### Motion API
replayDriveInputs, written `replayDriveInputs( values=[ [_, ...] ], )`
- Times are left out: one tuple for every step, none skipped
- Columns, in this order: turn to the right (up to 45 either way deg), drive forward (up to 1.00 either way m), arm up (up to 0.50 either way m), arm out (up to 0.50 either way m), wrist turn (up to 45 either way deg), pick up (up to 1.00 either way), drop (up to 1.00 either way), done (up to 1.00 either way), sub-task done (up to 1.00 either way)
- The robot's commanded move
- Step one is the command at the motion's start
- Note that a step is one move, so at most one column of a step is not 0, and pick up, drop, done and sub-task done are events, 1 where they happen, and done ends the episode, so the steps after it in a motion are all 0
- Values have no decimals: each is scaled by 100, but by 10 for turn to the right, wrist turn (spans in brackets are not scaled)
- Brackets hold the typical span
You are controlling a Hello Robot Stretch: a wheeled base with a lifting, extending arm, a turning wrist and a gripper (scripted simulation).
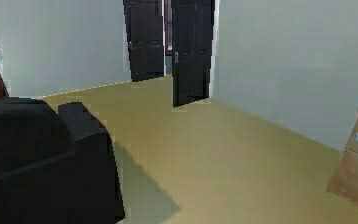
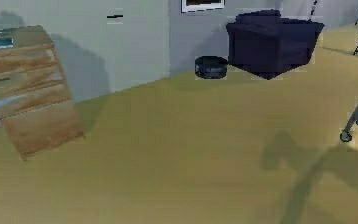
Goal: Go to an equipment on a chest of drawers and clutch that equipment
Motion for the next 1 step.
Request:
replayDriveInputs(
  values=[
    [120,0,0,0,0,0,0,0,0]
  ],
)
